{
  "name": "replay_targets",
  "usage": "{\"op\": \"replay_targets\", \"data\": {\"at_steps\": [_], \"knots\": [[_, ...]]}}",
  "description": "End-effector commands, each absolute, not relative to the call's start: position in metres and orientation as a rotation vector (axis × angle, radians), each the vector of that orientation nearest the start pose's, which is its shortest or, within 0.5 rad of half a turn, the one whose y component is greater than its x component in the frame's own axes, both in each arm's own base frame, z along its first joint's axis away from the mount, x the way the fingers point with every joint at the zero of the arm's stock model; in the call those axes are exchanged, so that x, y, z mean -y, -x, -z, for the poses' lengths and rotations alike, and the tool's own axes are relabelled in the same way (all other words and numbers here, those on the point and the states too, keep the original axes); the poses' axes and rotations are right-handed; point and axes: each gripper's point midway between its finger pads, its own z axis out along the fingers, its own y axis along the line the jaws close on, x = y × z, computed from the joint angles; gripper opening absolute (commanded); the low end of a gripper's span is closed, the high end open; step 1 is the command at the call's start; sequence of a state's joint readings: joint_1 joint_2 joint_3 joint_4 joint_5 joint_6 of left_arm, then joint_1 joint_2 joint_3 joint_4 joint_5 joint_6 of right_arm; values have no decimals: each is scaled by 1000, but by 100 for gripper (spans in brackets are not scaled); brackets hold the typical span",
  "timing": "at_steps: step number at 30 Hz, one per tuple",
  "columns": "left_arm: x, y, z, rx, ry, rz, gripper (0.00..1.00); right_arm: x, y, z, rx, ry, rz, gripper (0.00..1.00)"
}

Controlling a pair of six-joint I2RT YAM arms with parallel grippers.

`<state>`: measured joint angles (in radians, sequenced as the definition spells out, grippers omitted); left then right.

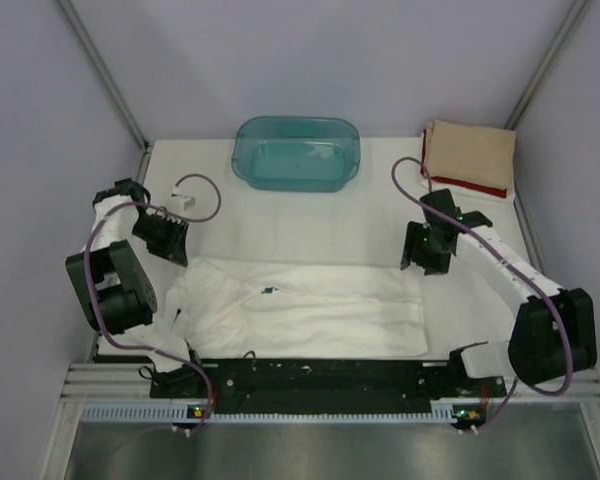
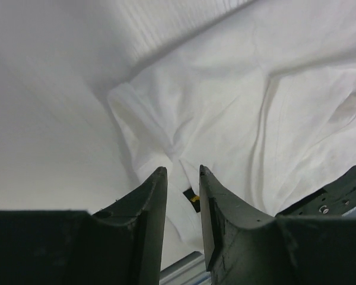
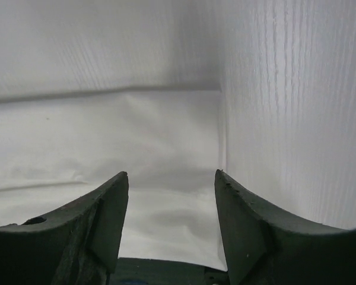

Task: Fold and stack the t-shirts
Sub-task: Fold the other side of the tshirt into a rectangle

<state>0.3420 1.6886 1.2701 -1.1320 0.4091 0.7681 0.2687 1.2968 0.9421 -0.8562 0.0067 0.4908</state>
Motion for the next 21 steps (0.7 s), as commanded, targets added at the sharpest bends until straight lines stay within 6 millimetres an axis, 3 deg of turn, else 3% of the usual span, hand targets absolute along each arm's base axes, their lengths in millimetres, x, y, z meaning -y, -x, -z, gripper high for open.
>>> {"op": "replay_targets", "data": {"at_steps": [1,5,6,8,10,14,15,18,21], "knots": [[-31,-295,-88,-2728,-514,655,34,-81,-284,-76,-2737,-267,-144,59],[-25,-293,-59,-2779,-489,707,40,-77,-294,-48,-2778,-249,-101,54],[-25,-290,-51,-2802,-483,701,47,-77,-294,-40,-2792,-247,-98,51],[-29,-294,-37,-2824,-468,659,47,-77,-296,-28,-2812,-242,-98,43],[-31,-299,-30,-2835,-450,646,39,-73,-301,-19,-2816,-251,-80,32],[-21,-309,-24,-2824,-487,674,4,-61,-319,-10,-2790,-327,-64,7],[-20,-312,-23,-2820,-502,669,0,-57,-326,-10,-2775,-354,-67,1],[-4,-328,-18,-2800,-607,643,0,-47,-350,-12,-2723,-407,-70,0],[2,-356,-27,-2753,-632,619,0,-35,-378,-18,-2673,-437,-44,0]]}}
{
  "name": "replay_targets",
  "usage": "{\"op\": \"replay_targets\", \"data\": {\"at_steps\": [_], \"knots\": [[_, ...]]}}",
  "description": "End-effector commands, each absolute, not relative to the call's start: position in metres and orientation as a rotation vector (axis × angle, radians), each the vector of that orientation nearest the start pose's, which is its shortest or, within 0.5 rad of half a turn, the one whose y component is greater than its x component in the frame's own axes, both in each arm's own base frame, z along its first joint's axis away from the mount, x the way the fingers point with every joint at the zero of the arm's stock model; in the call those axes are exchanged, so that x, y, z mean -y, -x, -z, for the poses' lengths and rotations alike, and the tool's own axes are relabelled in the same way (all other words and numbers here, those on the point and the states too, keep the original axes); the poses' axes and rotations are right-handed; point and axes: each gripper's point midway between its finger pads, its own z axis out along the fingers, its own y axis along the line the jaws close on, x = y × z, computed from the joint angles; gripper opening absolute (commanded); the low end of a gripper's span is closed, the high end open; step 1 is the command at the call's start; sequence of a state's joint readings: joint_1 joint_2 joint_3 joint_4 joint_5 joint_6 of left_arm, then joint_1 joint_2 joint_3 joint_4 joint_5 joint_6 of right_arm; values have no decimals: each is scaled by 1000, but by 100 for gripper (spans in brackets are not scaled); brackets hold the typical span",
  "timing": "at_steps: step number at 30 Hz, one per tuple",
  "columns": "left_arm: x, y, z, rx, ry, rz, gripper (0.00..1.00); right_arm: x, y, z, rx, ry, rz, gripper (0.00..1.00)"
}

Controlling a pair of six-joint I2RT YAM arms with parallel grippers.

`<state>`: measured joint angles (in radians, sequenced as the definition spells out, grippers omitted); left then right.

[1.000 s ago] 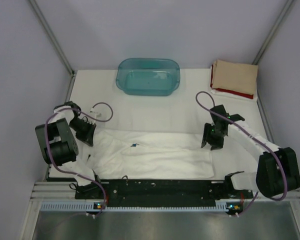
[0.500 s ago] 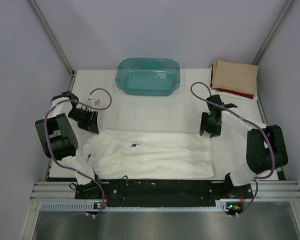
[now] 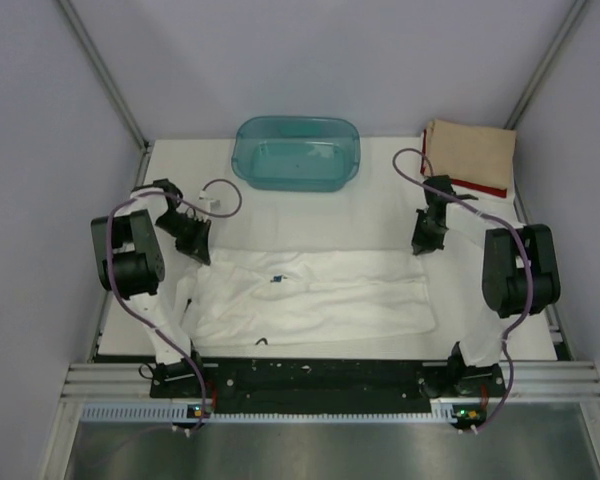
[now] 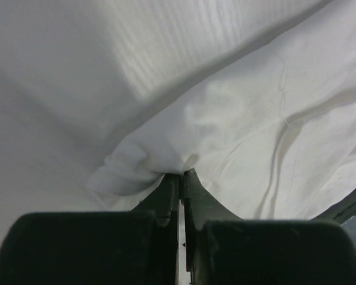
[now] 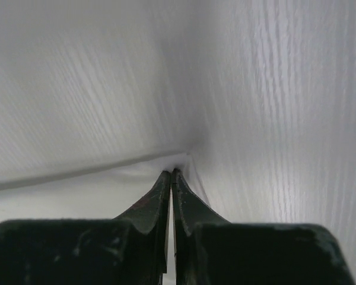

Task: Fold and stack the t-shirts
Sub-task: Fold the other side of the tshirt into a rectangle

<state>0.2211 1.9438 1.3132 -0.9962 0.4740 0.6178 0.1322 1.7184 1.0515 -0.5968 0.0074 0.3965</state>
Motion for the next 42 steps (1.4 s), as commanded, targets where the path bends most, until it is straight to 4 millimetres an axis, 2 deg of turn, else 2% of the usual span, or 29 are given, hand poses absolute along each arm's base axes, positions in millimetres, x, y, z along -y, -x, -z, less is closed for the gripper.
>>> {"op": "replay_targets", "data": {"at_steps": [1,4,6,7,8,9,11,13,15,16,21,24,27,31,32,33,35,37,39,42], "knots": [[3,-368,-31,-2735,-628,606,0,-30,-387,-19,-2661,-442,-25,0],[0,-398,-46,-2678,-640,582,2,-13,-411,-26,-2616,-487,1,0],[2,-408,-55,-2656,-672,577,17,-9,-425,-34,-2593,-467,6,0],[1,-411,-61,-2646,-685,565,28,-9,-429,-39,-2596,-432,1,0],[0,-412,-67,-2635,-701,549,32,-12,-430,-41,-2611,-390,-16,0],[-3,-411,-72,-2630,-705,522,37,-15,-428,-44,-2634,-364,-22,6],[-9,-409,-87,-2608,-719,462,38,-14,-425,-55,-2659,-323,7,29],[-5,-398,-107,-2572,-750,453,41,-16,-422,-70,-2641,-292,53,45],[7,-376,-117,-2560,-818,516,43,-28,-421,-90,-2600,-237,43,53],[17,-359,-118,-2571,-886,560,43,-36,-420,-97,-2587,-207,26,55],[42,-276,-95,-2671,-1135,698,42,-108,-413,-136,-2514,75,-168,59],[48,-249,-77,-2709,-1192,712,42,-171,-404,-152,-2474,275,-374,60],[56,-237,-67,-2712,-1230,711,43,-241,-398,-171,-2375,449,-643,60],[52,-241,-60,-2722,-1230,638,42,-332,-383,-188,-2250,666,-905,58],[52,-241,-59,-2721,-1229,633,40,-350,-382,-189,-2225,701,-950,57],[53,-240,-59,-2720,-1230,638,34,-369,-379,-188,-2210,735,-1003,56],[57,-232,-62,-2713,-1235,693,21,-401,-379,-185,-2170,764,-1094,52],[61,-223,-68,-2702,-1248,743,17,-428,-380,-181,-2134,762,-1189,51],[62,-214,-69,-2692,-1269,772,18,-450,-382,-176,-2101,752,-1285,49],[61,-202,-65,-2704,-1276,788,28,-478,-385,-161,-2055,752,-1337,47]]}}
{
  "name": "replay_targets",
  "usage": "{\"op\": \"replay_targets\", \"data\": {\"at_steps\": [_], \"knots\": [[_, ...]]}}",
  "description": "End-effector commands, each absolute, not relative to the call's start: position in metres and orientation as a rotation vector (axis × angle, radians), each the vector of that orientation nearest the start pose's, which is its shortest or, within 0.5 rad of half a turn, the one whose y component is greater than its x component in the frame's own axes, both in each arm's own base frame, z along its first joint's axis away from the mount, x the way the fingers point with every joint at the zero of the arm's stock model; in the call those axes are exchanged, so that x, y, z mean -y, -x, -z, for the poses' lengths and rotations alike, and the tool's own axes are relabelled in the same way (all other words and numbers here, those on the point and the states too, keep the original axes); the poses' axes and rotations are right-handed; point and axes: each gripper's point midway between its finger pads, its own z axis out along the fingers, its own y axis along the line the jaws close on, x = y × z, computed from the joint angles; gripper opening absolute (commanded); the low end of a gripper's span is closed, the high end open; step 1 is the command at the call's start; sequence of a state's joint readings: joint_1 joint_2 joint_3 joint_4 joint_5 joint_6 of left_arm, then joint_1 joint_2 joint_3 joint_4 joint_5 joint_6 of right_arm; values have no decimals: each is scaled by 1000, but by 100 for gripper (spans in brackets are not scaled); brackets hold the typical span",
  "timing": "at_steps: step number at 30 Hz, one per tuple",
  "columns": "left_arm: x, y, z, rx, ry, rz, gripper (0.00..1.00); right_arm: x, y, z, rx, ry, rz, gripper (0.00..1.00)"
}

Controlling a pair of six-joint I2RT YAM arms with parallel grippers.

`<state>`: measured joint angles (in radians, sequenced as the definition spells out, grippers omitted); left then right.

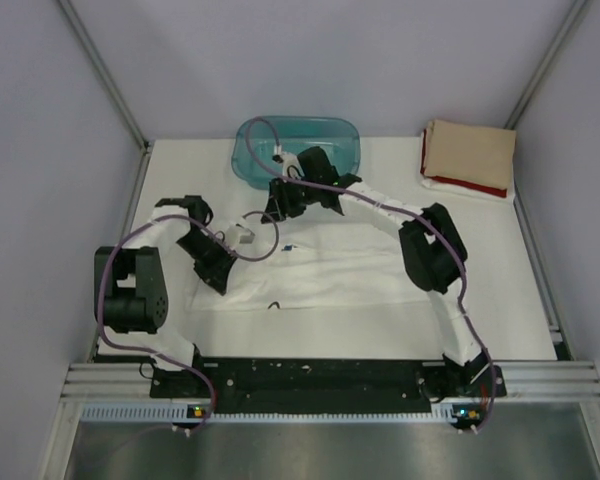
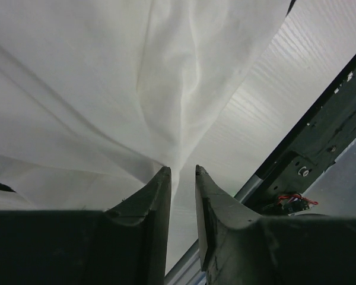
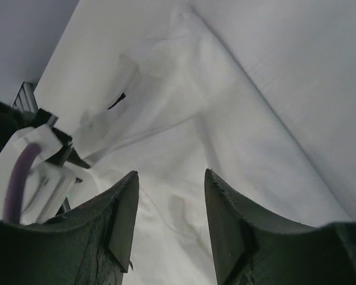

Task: Fold and stack the t-shirts
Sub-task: Fold the other side of the tshirt into a rectangle

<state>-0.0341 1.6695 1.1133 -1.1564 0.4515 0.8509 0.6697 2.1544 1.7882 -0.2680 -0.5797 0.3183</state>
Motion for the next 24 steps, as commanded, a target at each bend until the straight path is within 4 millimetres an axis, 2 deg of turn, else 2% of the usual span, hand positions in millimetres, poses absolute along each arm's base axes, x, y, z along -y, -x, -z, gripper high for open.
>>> {"op": "replay_targets", "data": {"at_steps": [1,5,8,15,20,24], "knots": [[62,-200,-64,-2705,-1277,789,31,-486,-387,-155,-2056,750,-1321,46],[62,-202,-64,-2695,-1257,781,34,-515,-390,-130,-2057,777,-1314,43],[61,-202,-60,-2704,-1254,765,35,-527,-387,-114,-2104,760,-1320,39],[59,-195,-54,-2727,-1262,776,38,-532,-371,-73,-2191,778,-1279,39],[60,-195,-54,-2726,-1251,783,35,-530,-372,-66,-2195,791,-1226,43],[59,-196,-52,-2731,-1255,773,21,-532,-378,-81,-2154,822,-1191,46]]}}
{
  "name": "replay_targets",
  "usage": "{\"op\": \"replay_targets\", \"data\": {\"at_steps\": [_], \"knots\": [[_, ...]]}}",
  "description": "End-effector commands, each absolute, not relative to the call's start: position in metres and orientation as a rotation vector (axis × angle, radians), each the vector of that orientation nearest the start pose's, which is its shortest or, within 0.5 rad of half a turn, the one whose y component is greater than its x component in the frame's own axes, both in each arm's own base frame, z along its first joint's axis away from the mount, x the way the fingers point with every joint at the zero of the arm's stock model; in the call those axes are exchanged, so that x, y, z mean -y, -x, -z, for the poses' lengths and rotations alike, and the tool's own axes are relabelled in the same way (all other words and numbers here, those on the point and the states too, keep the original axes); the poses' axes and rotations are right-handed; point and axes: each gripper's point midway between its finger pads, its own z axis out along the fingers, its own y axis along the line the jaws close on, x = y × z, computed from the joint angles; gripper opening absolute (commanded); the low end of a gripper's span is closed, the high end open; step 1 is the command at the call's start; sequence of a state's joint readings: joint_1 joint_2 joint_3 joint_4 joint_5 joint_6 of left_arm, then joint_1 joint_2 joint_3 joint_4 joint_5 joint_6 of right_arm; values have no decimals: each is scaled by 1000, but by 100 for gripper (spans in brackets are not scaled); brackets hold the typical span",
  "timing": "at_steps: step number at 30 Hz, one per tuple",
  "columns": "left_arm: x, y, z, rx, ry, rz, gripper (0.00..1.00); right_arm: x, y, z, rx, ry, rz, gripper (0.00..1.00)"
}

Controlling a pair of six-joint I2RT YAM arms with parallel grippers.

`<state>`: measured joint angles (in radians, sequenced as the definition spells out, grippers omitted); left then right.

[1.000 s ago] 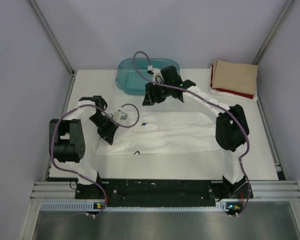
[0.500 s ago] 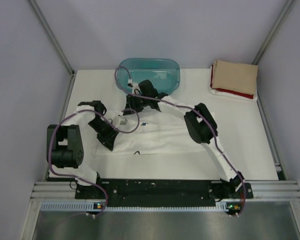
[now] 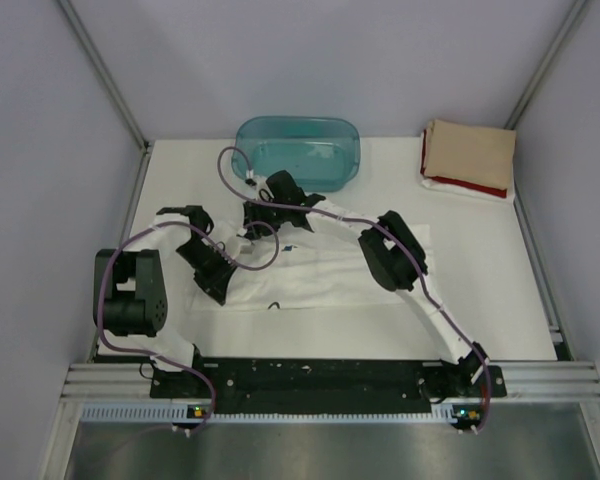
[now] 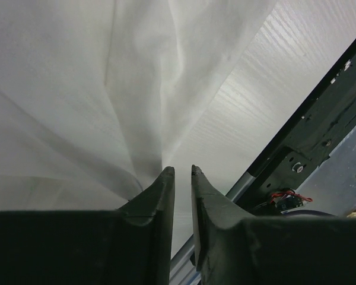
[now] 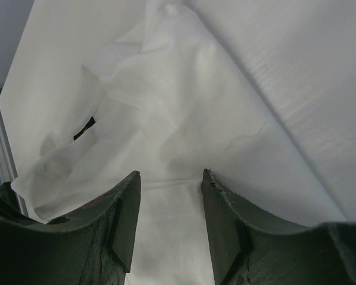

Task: Fold and stack the t-shirts
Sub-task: Fold the other side of the tshirt into a rectangle

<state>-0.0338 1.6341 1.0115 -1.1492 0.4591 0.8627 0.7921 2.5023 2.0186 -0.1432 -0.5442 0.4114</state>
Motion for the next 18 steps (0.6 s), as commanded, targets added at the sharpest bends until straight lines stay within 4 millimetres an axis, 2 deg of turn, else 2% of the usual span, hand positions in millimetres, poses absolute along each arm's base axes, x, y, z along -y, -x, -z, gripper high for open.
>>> {"op": "replay_targets", "data": {"at_steps": [1,4,6,9,12,14,18], "knots": [[59,-196,-52,-2732,-1251,779,11,-530,-382,-88,-2144,819,-1165,46],[65,-196,-55,-2709,-1247,826,0,-524,-393,-99,-2110,825,-1068,46],[67,-199,-57,-2695,-1241,827,0,-519,-397,-92,-2123,830,-1018,43],[66,-200,-61,-2691,-1236,811,0,-517,-385,-72,-2191,835,-1056,36],[66,-201,-63,-2685,-1235,801,0,-514,-375,-54,-2252,822,-1081,35],[65,-202,-63,-2681,-1241,793,0,-513,-372,-51,-2255,831,-1102,33],[63,-203,-62,-2693,-1237,771,0,-518,-370,-62,-2233,843,-1138,28]]}}
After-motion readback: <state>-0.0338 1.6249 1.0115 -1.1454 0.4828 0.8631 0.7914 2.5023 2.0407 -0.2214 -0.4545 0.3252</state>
